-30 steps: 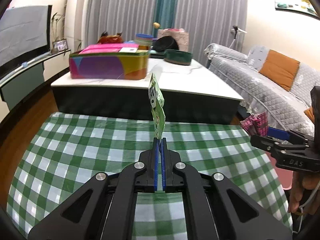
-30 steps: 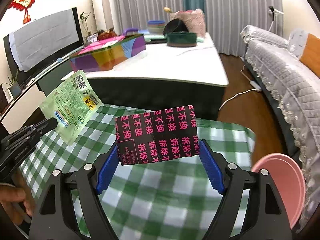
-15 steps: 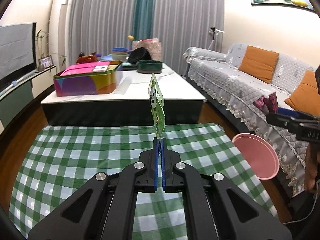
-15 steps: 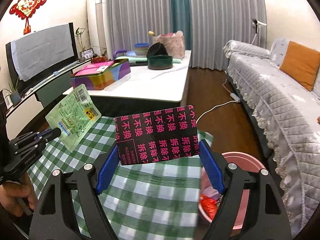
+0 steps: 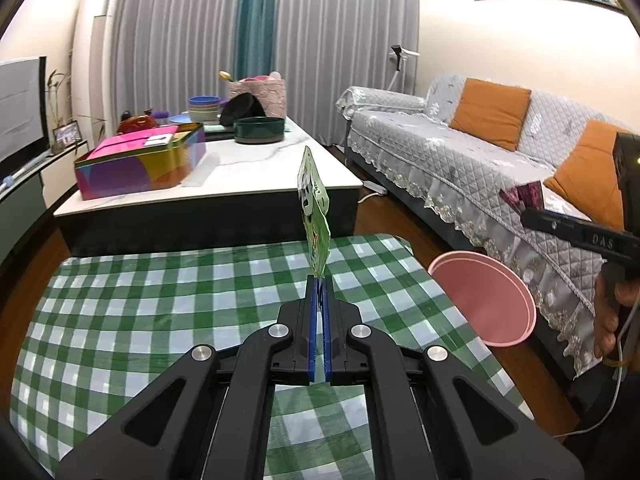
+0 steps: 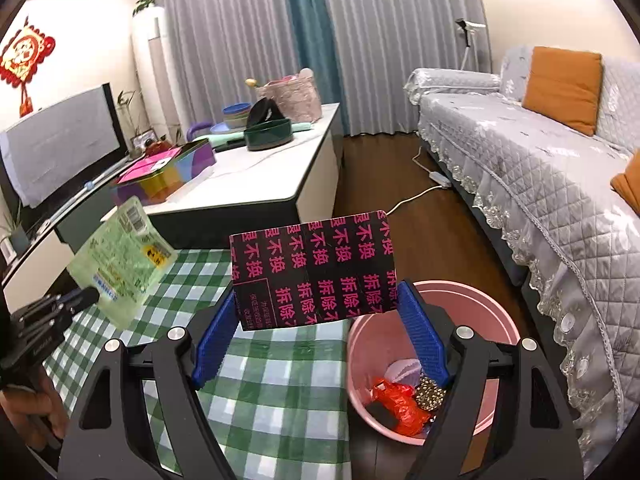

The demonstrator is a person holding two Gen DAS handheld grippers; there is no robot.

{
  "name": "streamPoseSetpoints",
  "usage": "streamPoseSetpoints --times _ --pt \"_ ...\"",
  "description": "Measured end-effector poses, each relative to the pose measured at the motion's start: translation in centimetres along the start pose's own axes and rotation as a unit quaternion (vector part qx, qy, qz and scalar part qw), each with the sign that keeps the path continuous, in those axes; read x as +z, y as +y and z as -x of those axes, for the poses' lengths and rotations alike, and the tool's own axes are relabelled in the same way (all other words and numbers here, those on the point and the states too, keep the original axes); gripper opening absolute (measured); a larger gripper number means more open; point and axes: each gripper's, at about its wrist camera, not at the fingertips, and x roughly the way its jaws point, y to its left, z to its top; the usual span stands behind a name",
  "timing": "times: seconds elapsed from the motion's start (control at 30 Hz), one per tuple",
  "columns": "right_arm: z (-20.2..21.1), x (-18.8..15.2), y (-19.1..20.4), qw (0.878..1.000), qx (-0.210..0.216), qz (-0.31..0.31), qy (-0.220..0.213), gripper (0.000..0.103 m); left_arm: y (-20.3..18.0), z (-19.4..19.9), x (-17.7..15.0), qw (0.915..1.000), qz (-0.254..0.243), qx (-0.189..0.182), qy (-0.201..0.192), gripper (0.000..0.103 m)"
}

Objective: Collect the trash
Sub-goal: 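Carry the panda packet and printed box over the pink bin and release both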

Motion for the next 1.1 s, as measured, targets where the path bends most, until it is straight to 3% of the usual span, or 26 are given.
streamPoseSetpoints --times 1.1 --pt "-1.3 -1.9 -6.8 0.998 -0.066 -0.013 0.002 0.077 -10.8 -8.0 -0.7 0.9946 -0.050 -0.079 0.046 0.002"
